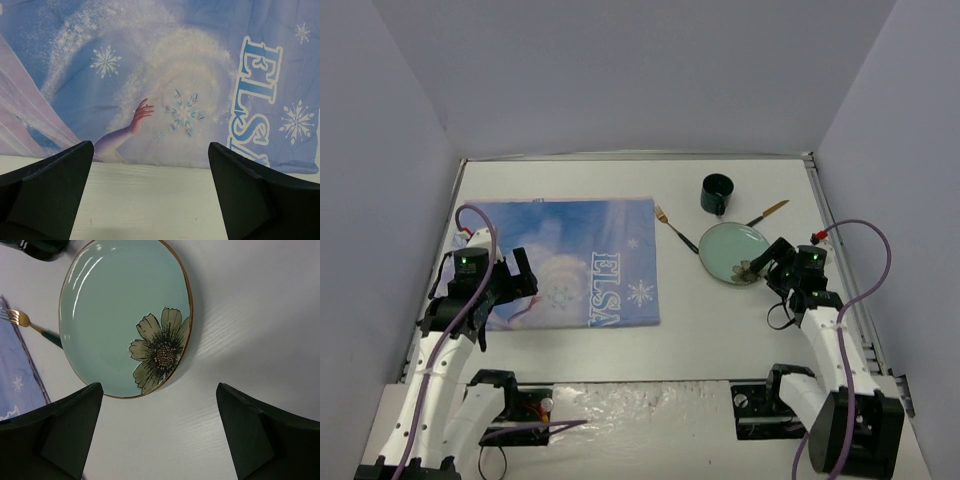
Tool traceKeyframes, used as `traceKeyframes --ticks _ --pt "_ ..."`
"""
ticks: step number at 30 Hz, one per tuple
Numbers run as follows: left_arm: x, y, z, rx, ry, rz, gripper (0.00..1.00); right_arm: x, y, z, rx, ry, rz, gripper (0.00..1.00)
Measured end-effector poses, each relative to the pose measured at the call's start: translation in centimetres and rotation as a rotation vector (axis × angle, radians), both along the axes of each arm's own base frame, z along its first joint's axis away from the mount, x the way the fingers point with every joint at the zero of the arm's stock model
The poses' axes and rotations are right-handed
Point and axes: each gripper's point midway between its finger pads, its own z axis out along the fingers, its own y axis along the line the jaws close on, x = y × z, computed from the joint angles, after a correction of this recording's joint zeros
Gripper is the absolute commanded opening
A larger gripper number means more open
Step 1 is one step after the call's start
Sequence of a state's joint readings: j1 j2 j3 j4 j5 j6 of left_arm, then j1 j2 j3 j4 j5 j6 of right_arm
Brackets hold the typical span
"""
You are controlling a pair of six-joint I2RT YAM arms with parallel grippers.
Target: Set the dinner table for one person
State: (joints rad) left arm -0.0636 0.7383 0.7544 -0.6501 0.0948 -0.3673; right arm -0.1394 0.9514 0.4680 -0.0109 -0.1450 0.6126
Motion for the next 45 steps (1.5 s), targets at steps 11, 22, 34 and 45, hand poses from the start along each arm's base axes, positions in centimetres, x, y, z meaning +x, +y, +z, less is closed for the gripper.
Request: traceKeyframes --ticks 11,22,34,45 --pt "0.1 -0.1 0.1 0.013 -0.005 -0.013 0.97 0.2 0.9 -4.7 0.222 -0.021 0.003 0.83" --pt "0.1 0.0 0.0 0.019 -0.004 -0.017 0.97 3.8 1.3 -4.2 0.343 -0.189 0.047 0.78" --pt "0.1 0.1 0.0 0.025 -0.004 -0.014 0.97 4.5 0.8 -4.7 0.371 -0.209 0.010 0.65" --pt "0.1 0.3 0.0 0.032 -0.004 -0.008 0.97 5.4 0.2 -6.1 0.409 -0.167 -0.019 0.10"
